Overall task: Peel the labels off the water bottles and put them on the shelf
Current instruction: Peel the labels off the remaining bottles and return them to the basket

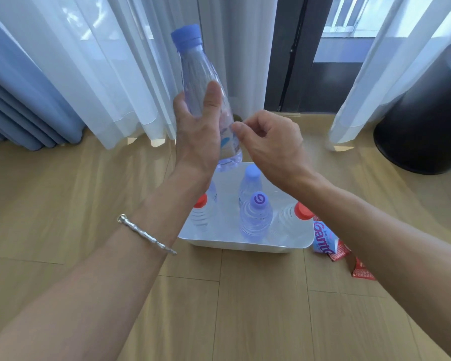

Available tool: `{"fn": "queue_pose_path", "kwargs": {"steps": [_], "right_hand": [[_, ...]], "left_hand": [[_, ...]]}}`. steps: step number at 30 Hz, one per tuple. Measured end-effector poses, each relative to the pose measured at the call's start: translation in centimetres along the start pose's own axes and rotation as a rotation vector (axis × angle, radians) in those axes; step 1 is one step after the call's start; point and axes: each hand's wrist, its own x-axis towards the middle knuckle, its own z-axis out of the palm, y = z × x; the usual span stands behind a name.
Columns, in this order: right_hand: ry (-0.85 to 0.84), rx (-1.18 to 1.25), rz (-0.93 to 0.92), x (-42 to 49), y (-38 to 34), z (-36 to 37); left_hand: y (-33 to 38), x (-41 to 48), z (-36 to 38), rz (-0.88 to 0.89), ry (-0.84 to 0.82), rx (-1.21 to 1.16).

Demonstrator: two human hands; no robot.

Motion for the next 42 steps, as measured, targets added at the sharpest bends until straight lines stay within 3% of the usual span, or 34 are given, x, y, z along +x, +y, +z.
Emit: {"fn": "queue_pose_path", "kwargs": {"steps": [6,13,18,24,34,42], "right_hand": [[-0.071,0.056,0.072,0.7,0.1,0.2],[-0.374,0.735,0.312,1.2,1.1,-1.2],[-0.470,0.968,0.443,0.7,1.4,-1.6],[-0.652,0.844,0.558,0.6,2.3,-1.7],[-0.720,0.652,0.343,0.7,2.0,-1.6],[-0.749,0.896,0.355,1.4,2.3,-3.1]], "left_hand": [[0.0,0.2,-0.3,0.045,0.017,0.030],[0.9,0.8,-1.3,-0.040,0.035,-0.144],[0.9,0.7,-1.7,-0.100,0.016,-0.157],[0.8,0.7,-1.7,-0.052,-0.024,-0.106],[0.2,0.0,-1.2,0.162,-0.207,0.247],[1.1,-0.8,-1.5,-0.019,-0.212,-0.005]]}}
